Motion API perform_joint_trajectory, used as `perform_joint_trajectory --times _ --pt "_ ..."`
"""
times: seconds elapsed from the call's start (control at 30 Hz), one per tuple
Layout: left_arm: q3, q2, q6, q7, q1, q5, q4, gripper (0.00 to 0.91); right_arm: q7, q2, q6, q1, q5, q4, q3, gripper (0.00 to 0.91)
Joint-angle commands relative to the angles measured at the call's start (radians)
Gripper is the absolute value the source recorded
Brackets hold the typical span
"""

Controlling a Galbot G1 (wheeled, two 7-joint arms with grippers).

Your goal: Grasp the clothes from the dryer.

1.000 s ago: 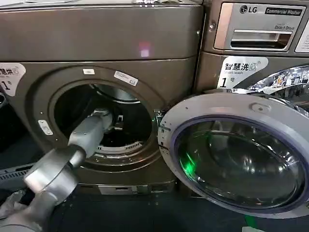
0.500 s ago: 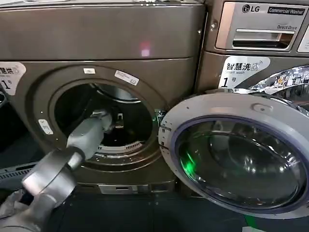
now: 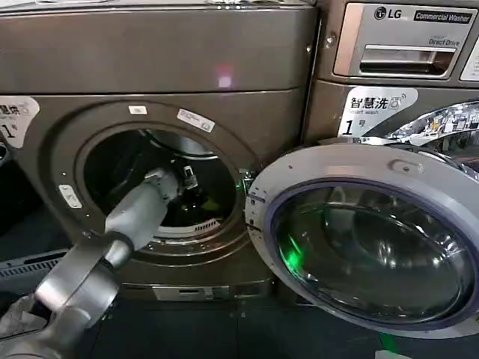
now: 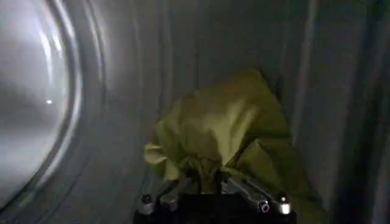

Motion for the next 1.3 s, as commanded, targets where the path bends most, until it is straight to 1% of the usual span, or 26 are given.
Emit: perform_joint_trajectory --times 0.03,0.13,0.33,0.63,0.77,0.97,1.03,1.17,1.3 --pt "-0.188 0.011 0.06 -0.222 0.071 -0.181 -0.099 0.0 0.001 -0.002 0.001 0.002 0.001 0.0 0.0 0.907" --pt "-0.238 0.016 0.074 -0.29 0.115 -0.236 -0.165 0.0 0.001 0.0 0.001 0.006 0.001 0.0 -0.003 0.907" --pt "-0.33 0.01 0.071 -0.406 0.176 -0.284 -0.233 0.0 0.001 -0.002 0.002 0.005 0.001 0.0 -0.003 0.907" --pt "-0.398 -0.006 0.058 -0.561 0.24 -0.379 -0.352 0.0 0.002 -0.001 0.003 0.004 0.002 0.0 -0.002 0.907" --pt "-0.421 -0.015 0.016 -0.654 0.26 -0.412 -0.394 0.0 0.004 -0.002 0.004 0.006 0.002 0.002 -0.006 0.907" --pt "-0.473 -0.043 -0.055 -0.781 0.263 -0.473 -0.392 0.0 0.015 -0.008 0.004 0.006 0.0 0.002 -0.01 0.907" --pt "-0.487 -0.046 -0.067 -0.821 0.275 -0.509 -0.418 0.0 0.018 -0.009 0.006 0.006 -0.001 0.002 -0.013 0.907" --pt "-0.505 -0.051 -0.127 -0.893 0.317 -0.589 -0.487 0.0 0.022 -0.011 0.012 0.009 -0.001 0.005 -0.019 0.907" --pt "-0.519 -0.052 -0.18 -0.942 0.371 -0.607 -0.549 0.0 0.026 -0.014 0.026 0.01 -0.002 0.001 -0.022 0.907"
